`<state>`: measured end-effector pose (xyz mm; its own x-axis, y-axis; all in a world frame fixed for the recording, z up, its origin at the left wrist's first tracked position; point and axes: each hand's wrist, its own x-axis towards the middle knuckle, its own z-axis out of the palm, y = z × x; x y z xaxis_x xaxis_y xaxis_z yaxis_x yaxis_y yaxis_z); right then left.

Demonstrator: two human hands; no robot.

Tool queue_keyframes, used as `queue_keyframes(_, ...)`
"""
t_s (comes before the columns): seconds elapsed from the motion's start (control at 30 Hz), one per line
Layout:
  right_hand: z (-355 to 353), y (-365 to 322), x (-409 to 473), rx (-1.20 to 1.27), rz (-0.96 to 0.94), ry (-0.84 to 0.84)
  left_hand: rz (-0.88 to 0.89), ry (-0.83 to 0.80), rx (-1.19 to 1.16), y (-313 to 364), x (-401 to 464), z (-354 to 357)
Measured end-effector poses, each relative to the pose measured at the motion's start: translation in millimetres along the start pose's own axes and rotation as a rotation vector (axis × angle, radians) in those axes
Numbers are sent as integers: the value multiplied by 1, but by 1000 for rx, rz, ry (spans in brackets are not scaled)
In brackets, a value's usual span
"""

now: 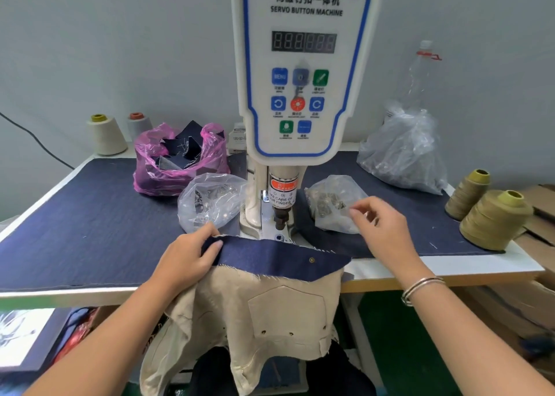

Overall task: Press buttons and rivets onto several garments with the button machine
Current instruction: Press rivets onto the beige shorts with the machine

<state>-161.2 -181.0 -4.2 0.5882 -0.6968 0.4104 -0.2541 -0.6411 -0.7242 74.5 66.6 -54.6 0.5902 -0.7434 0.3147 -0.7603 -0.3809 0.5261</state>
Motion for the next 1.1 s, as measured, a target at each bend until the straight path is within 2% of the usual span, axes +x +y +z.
queue_keyframes(0.07, -4, 6, 21, -364, -8, 43, -23, -14, -21, 1, -1, -2)
queue_keyframes(0.13, -3, 12, 37, -724, -11, -110, -48, -29, -39, 3, -1, -3)
queue_keyframes(0.2, 4, 16, 48, -924, -58, -237, -60, -45, -57, 5, -2, -4)
queue_keyframes(0.27, 15, 17, 56, -1016, -119, -276, -66, -51, -62, 5, -3, -4)
queue_keyframes(0.67, 57, 6, 81, -1236, -201, -376, -141, -59, -43, 1, 1, 0)
queue_keyframes(1.1, 65, -4, 78, -1166, -73, -447, -127, -75, -26, -1, 3, 2)
